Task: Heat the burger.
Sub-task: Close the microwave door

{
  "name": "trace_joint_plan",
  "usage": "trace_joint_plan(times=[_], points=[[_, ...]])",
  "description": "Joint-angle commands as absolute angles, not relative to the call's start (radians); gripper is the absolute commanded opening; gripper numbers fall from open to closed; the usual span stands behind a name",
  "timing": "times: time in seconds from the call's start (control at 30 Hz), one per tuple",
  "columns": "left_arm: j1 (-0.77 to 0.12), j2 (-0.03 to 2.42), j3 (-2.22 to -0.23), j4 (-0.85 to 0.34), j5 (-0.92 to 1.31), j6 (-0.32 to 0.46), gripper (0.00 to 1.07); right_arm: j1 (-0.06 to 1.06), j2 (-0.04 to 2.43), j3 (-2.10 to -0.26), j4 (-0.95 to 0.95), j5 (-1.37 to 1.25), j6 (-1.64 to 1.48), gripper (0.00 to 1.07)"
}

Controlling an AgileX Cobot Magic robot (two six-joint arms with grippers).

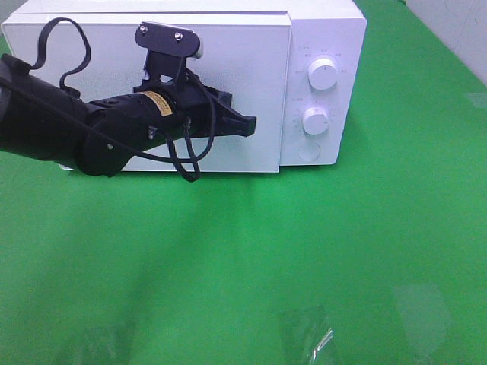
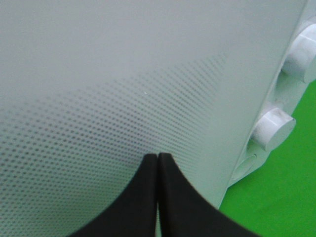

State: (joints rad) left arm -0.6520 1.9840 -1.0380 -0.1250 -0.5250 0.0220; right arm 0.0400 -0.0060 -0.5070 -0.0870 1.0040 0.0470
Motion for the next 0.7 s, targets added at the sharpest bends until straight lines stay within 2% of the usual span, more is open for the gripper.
trace_joint_plan(times=[0.03, 0.37, 0.47, 0.7], points=[[-0.636, 2.005, -1.097, -0.172, -0.572, 0.020, 0.00, 0.034, -0.029, -0.507, -0.088, 1.003, 0.040, 0.75], [-0.636, 2.048, -1.173, -0.188, -0.561, 0.021, 0.00, 0.034, -0.029, -0.507, -0.089, 1.003, 0.041, 0.75], [-0.636, 2.054, -1.195, -0.224, -0.561, 0.063, 0.00, 0.034, -0.029, -0.507, -0.089, 1.003, 0.041, 0.75], [-0.637, 2.056, -1.198, -0.239, -0.537, 0.085, 0.00, 0.034, -0.029, -0.507, -0.089, 1.003, 0.041, 0.75]])
